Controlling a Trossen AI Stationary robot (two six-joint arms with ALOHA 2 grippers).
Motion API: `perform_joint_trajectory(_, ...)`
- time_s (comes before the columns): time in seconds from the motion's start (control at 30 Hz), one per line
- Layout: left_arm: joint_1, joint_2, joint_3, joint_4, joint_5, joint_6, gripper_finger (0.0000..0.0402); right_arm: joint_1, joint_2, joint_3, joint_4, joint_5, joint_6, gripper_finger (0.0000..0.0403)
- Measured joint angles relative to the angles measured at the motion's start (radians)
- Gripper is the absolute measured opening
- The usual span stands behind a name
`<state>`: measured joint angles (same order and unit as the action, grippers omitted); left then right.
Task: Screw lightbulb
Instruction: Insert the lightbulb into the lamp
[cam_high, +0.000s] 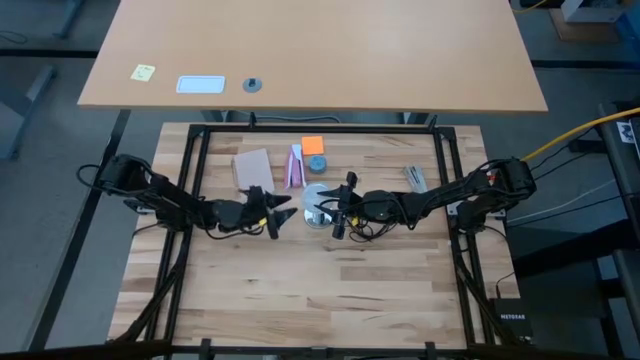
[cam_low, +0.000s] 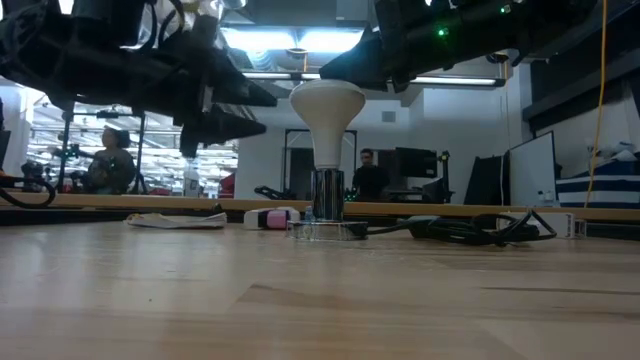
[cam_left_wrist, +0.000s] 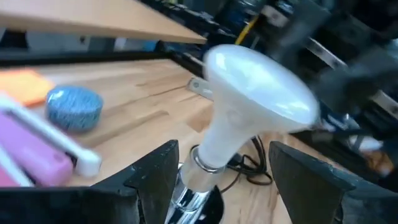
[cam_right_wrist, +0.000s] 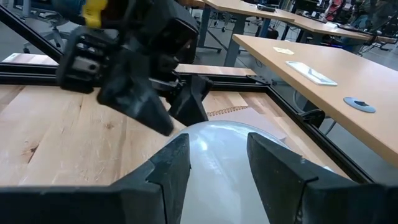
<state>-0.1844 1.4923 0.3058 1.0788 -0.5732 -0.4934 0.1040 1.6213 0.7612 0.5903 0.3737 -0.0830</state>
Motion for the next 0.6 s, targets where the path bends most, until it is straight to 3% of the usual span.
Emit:
perform_joint_trajectory(0.17, 0.003, 0.05, 0.001, 0.103, 0.072, 0.102, 0.024, 0.0, 0.0, 0.0, 0.0, 0.0, 0.0, 0.0167)
perform_joint_trajectory(0.37, 0.005, 0.235, 0.016, 0.3, 0.088, 0.135, 0.024, 0.0, 0.0, 0.0, 0.0, 0.0, -0.001, 0.0167)
perform_joint_trajectory(0.5, 0.013, 0.371, 0.094, 0.427, 0.087, 0.198, 0.024, 0.0, 0.0, 0.0, 0.0, 0.0, -0.001, 0.0167)
perform_joint_trajectory(0.6, 0.023, 0.443, 0.175, 0.411, 0.086, 0.252, 0.024, 0.0, 0.0, 0.0, 0.0, 0.0, -0.001, 0.0167)
